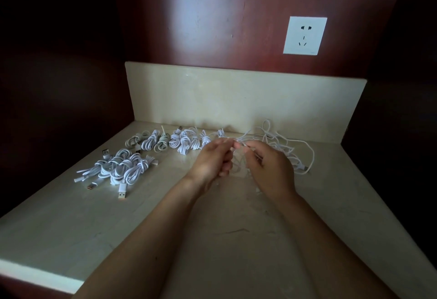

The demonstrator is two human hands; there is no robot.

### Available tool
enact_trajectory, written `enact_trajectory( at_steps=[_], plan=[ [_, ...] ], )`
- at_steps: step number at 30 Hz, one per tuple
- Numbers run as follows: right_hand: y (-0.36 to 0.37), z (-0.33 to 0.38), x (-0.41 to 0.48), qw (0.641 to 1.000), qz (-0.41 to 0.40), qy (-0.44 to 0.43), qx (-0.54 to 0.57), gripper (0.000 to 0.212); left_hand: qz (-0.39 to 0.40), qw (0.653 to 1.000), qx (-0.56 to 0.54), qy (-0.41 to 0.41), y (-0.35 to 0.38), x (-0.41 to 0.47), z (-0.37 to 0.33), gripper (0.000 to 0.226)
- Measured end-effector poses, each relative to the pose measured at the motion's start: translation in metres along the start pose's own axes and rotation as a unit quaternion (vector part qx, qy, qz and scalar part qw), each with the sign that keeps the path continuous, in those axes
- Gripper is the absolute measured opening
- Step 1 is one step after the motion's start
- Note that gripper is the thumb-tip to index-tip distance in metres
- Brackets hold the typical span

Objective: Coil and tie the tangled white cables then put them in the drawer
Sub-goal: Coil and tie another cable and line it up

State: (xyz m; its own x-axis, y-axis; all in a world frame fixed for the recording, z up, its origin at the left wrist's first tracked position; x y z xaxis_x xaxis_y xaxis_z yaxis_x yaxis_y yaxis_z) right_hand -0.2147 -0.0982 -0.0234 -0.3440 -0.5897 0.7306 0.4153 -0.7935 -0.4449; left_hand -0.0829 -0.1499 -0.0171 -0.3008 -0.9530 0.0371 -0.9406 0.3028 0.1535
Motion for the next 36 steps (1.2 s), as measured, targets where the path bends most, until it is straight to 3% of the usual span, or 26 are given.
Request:
enact_trajectory(
  at_steps=[2, 4, 7, 10, 17, 23, 27, 33, 36],
  plan=[
    [0.004, 0.005, -0.003, 0.999, 0.02, -0.026, -0.011, 0.02, -0.081, 0.996, -0.029, 0.02, -0.007, 0.003, 0.001, 0.026],
    [0.008, 0.008, -0.006, 0.998, 0.043, -0.041, -0.011, 0.021, -0.116, 0.984, -0.138, 0.004, -0.012, 0.007, -0.001, 0.027],
    [0.015, 0.009, -0.01, 0.995, 0.079, -0.062, -0.005, 0.028, -0.099, 0.942, -0.318, -0.051, -0.017, 0.011, -0.006, 0.025],
    [0.019, 0.011, -0.011, 0.99, 0.117, -0.084, -0.001, 0.032, -0.106, 0.906, -0.401, -0.086, -0.019, 0.014, -0.007, 0.025],
    [0.019, 0.013, -0.009, 0.98, 0.167, -0.108, -0.01, 0.031, -0.2, 0.904, -0.372, -0.073, -0.041, 0.022, -0.003, 0.025],
    [0.01, -0.006, 0.003, 0.986, 0.127, -0.092, -0.047, 0.028, -0.221, 0.888, -0.402, -0.02, -0.065, 0.028, -0.011, 0.027],
    [0.004, 0.001, 0.004, 0.988, 0.085, -0.117, -0.06, 0.028, -0.195, 0.912, -0.36, -0.039, -0.056, 0.026, -0.007, 0.023],
    [-0.005, 0.007, 0.005, 0.995, 0.052, -0.081, 0.033, 0.035, -0.118, 0.953, -0.267, -0.086, -0.038, 0.023, -0.003, 0.026],
    [-0.009, 0.012, 0.004, 0.995, 0.044, -0.073, 0.046, 0.028, -0.067, 0.965, -0.222, -0.119, -0.03, 0.02, 0.0, 0.045]
  ],
)
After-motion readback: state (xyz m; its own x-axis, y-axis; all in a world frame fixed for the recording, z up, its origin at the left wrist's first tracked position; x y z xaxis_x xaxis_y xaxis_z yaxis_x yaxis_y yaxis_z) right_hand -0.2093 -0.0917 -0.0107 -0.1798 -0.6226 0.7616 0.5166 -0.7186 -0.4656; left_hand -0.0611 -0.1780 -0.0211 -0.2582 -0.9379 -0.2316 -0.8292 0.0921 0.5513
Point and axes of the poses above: each hand's wrist, its own x-axis towards the middle knuckle, its own y-axis out of the palm, z = x × y, the point moved 3 cm from there along x, towards the middle knuckle, and after that the axes turned 10 degrees about -z, right-handed, at the moved point
